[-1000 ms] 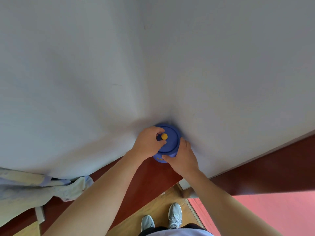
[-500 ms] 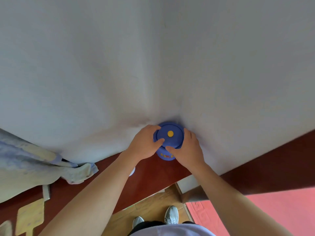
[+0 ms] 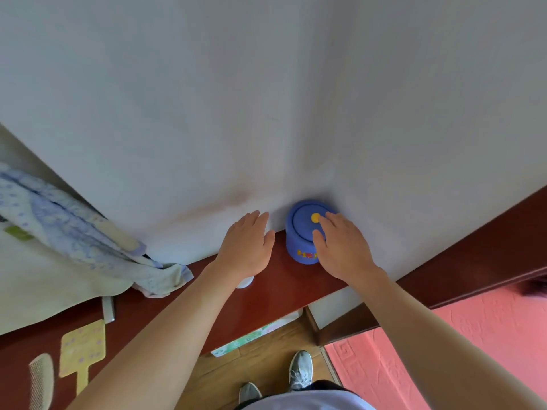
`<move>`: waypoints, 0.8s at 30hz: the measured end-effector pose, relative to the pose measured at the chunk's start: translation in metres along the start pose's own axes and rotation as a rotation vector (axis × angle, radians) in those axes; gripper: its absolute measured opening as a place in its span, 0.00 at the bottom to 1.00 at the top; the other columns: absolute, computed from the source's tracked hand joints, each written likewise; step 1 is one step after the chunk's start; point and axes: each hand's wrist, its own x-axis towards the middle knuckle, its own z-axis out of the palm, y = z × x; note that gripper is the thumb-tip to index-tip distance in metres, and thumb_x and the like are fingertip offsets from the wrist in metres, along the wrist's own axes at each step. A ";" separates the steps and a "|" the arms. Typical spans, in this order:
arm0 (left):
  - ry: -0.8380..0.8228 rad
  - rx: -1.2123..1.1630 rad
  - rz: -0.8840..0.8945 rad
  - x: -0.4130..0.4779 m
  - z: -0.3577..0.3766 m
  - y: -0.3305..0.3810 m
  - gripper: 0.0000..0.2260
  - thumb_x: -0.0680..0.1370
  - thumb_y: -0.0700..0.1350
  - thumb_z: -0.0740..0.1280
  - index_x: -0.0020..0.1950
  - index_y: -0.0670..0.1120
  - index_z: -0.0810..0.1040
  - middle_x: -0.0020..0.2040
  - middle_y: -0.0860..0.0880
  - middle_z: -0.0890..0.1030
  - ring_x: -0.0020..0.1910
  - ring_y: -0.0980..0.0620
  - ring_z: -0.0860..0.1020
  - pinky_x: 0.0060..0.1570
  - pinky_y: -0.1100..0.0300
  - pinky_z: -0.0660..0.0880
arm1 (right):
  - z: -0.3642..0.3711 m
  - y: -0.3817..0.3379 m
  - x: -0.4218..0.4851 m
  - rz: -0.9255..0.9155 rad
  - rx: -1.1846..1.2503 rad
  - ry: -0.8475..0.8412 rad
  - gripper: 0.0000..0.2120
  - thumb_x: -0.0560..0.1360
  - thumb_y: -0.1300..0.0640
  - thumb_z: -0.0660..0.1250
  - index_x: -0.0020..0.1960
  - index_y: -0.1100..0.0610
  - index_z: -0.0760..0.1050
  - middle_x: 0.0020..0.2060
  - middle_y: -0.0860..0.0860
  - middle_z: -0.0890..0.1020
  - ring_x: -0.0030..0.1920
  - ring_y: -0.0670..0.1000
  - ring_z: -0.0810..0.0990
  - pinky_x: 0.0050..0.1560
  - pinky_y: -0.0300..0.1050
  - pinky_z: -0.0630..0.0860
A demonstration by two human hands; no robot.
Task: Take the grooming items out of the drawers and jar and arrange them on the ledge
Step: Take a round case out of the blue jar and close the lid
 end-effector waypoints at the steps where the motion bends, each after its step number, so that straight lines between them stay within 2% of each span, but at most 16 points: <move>1: 0.010 0.016 -0.008 -0.004 -0.003 -0.002 0.23 0.85 0.49 0.53 0.79 0.42 0.60 0.78 0.43 0.64 0.76 0.45 0.61 0.74 0.52 0.58 | -0.003 -0.003 -0.002 0.000 -0.006 0.004 0.24 0.83 0.50 0.53 0.75 0.59 0.63 0.74 0.57 0.65 0.75 0.57 0.62 0.74 0.51 0.59; 6: 0.057 0.075 -0.071 -0.022 -0.016 -0.007 0.21 0.84 0.47 0.53 0.75 0.41 0.65 0.73 0.42 0.69 0.72 0.44 0.66 0.70 0.51 0.63 | -0.018 -0.015 -0.013 -0.017 -0.028 0.000 0.24 0.82 0.50 0.52 0.75 0.59 0.63 0.75 0.56 0.65 0.74 0.55 0.62 0.73 0.48 0.58; 10: 0.058 0.118 -0.109 -0.033 -0.024 -0.003 0.22 0.84 0.48 0.52 0.77 0.42 0.62 0.77 0.43 0.65 0.75 0.45 0.61 0.72 0.51 0.60 | -0.027 -0.018 -0.015 -0.068 -0.025 0.003 0.33 0.76 0.43 0.42 0.73 0.59 0.66 0.72 0.56 0.68 0.72 0.56 0.65 0.72 0.49 0.61; 14: 0.096 0.121 -0.187 -0.046 -0.030 0.010 0.22 0.84 0.48 0.52 0.77 0.42 0.62 0.76 0.44 0.65 0.75 0.46 0.62 0.72 0.51 0.60 | -0.036 -0.009 -0.013 -0.111 -0.007 -0.013 0.25 0.82 0.50 0.53 0.75 0.60 0.63 0.74 0.56 0.66 0.74 0.56 0.62 0.74 0.48 0.58; 18: 0.130 0.119 -0.248 -0.062 -0.029 0.028 0.22 0.84 0.47 0.53 0.77 0.42 0.63 0.76 0.44 0.66 0.76 0.46 0.62 0.72 0.52 0.60 | -0.045 0.002 -0.018 -0.165 0.033 -0.021 0.23 0.82 0.52 0.54 0.74 0.61 0.65 0.73 0.56 0.69 0.72 0.56 0.65 0.73 0.48 0.60; 22: 0.191 0.071 -0.309 -0.085 -0.029 0.048 0.21 0.84 0.46 0.55 0.76 0.41 0.65 0.75 0.43 0.67 0.75 0.45 0.63 0.72 0.51 0.60 | -0.052 0.009 -0.026 -0.273 0.021 0.004 0.20 0.81 0.53 0.54 0.65 0.62 0.73 0.61 0.56 0.77 0.62 0.57 0.73 0.64 0.51 0.68; 24: 0.206 0.056 -0.339 -0.099 -0.028 0.054 0.20 0.84 0.46 0.55 0.76 0.40 0.65 0.74 0.43 0.68 0.74 0.44 0.64 0.71 0.51 0.61 | -0.055 0.007 -0.030 -0.304 0.013 0.019 0.21 0.78 0.50 0.49 0.55 0.61 0.76 0.52 0.54 0.79 0.55 0.57 0.74 0.57 0.52 0.71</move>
